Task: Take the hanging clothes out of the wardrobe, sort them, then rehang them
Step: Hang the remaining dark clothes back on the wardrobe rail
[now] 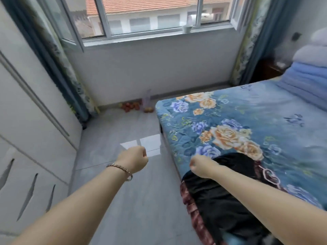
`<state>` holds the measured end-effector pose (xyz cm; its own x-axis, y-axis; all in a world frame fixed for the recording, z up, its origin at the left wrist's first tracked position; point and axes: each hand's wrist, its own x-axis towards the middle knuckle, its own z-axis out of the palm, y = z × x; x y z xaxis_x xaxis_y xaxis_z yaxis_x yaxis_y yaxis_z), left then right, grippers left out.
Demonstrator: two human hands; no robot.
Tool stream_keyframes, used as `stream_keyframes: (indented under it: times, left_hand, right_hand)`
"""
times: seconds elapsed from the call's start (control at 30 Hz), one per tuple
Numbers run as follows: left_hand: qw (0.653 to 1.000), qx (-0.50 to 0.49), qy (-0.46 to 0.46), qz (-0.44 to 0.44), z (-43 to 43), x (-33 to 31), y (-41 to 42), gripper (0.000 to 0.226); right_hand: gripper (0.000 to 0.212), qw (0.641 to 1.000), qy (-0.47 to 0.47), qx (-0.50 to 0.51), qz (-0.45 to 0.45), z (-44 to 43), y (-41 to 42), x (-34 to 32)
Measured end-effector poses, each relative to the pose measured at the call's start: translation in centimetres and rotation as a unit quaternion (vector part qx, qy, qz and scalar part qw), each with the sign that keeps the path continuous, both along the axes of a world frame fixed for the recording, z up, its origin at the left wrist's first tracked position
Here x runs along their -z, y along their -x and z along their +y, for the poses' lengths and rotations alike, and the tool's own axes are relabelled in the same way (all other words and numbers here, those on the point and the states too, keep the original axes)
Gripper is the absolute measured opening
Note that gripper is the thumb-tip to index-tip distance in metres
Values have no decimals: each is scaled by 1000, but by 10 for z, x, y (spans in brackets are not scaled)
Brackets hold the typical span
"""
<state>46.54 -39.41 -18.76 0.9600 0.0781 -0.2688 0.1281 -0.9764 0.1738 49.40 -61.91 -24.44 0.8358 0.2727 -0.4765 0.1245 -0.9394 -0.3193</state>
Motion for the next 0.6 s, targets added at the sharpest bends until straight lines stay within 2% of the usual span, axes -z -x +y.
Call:
stream_keyframes:
  times: [0.17,0.3,0.47,0.6]
  left_hand:
    - [993,106,12,53,-92,47,-65,14]
    - [978,181,12,106,-143,85,-102,20]
    - [953,256,-2,160,-185,124,-153,17]
    - [931,318,-38,177,-216,150,-187,25]
  right_hand:
    - [27,981,10,177,82,-119,-10,47]
    - [28,944,20,312,103,-175,-3,80]
    - [28,873,1,476,107,-205,-2,109]
    - [29,813,-17,573,102,-215,-1,130]
